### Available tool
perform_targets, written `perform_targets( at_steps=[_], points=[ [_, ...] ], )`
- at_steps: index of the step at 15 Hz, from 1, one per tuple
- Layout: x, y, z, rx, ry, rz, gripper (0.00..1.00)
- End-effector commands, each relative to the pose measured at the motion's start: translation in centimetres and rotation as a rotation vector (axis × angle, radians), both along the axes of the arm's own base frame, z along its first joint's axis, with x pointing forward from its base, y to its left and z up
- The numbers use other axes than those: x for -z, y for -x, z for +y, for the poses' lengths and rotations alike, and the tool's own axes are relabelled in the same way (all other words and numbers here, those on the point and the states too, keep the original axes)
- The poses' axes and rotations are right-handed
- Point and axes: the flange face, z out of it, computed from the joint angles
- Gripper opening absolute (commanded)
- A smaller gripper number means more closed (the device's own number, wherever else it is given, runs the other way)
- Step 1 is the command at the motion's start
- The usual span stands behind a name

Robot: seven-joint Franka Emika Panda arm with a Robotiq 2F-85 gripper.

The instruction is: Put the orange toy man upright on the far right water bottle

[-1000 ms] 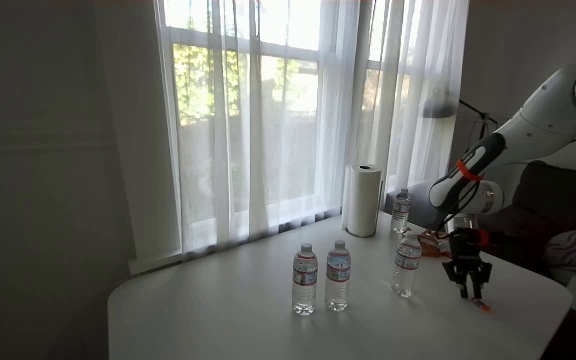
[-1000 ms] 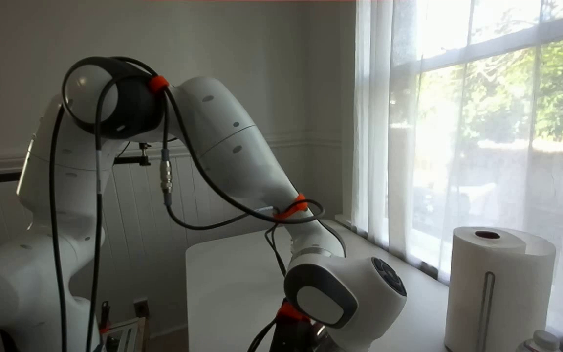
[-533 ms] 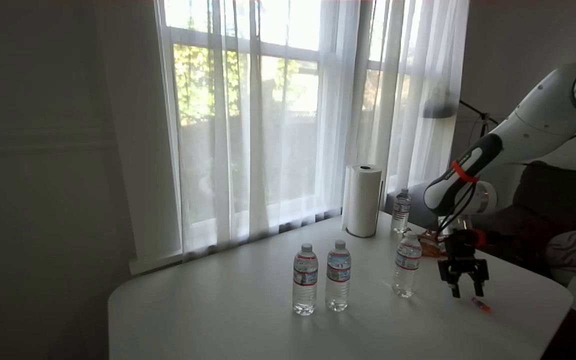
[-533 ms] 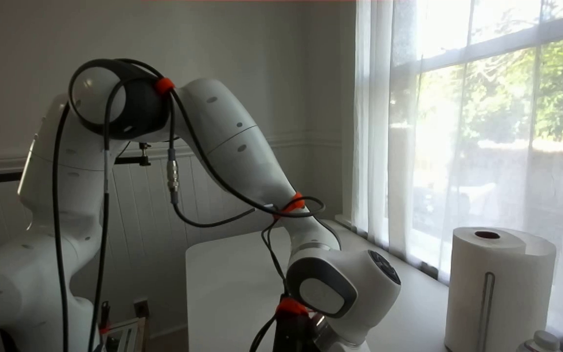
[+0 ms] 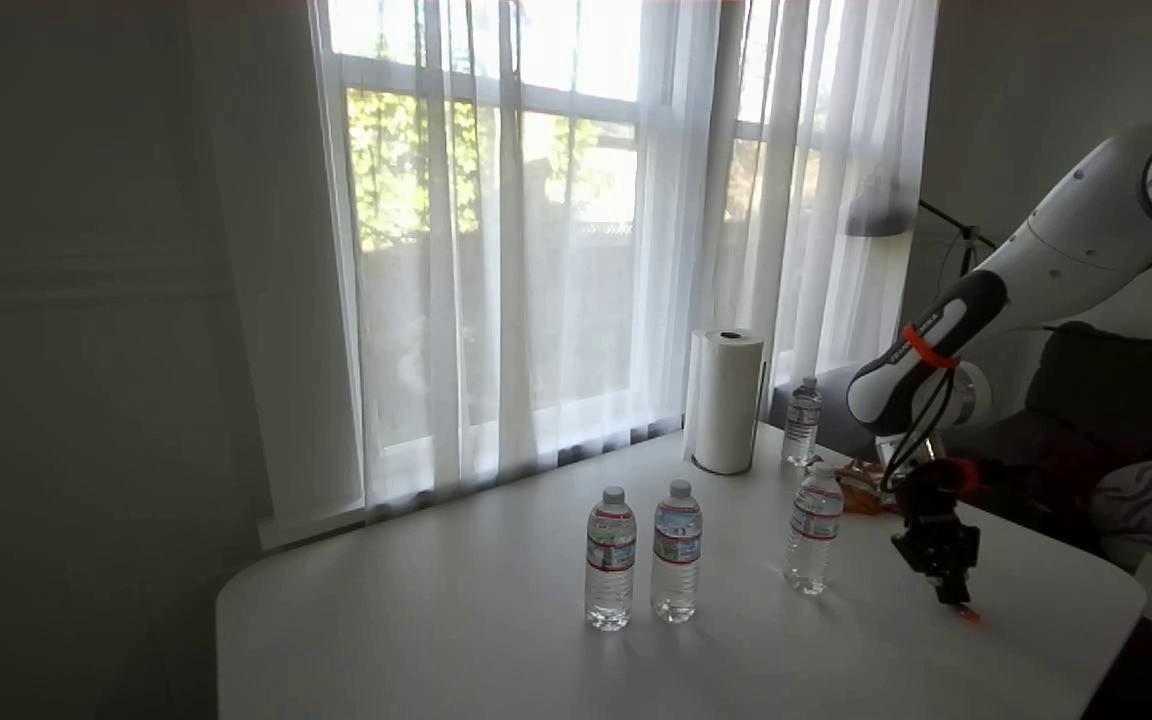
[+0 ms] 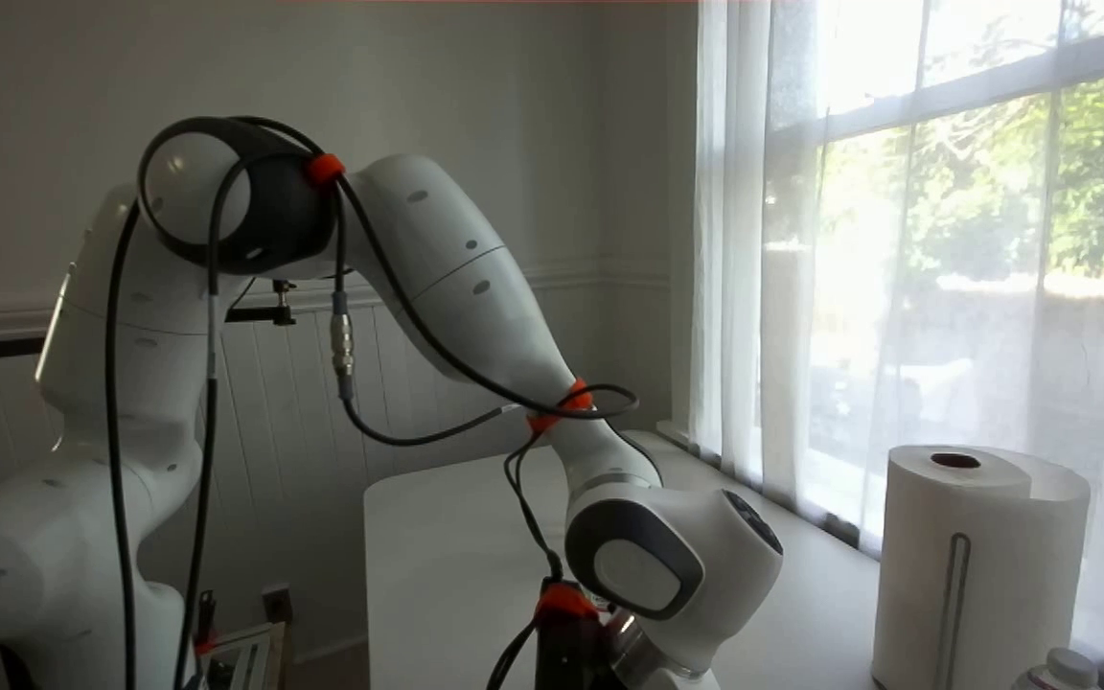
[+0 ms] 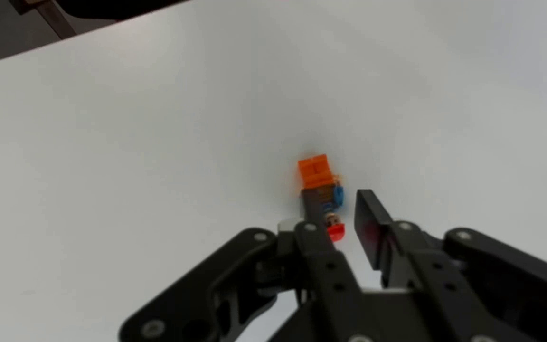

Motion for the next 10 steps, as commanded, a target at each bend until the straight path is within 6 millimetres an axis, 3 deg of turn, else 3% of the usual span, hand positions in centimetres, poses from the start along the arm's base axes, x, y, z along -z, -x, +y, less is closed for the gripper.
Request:
perform_targets(
  at_steps=[1,7,10],
  points=[
    [-0.5,-0.6,-0.7,-0.046,0.017,0.026,0.00],
    [-2.6,-1.6,-1.1,-0.072,0.029,-0.004,0.03],
    [-5.0,-1.9,-0.7,-0.087,0.026,-0.052,0.03]
  ],
)
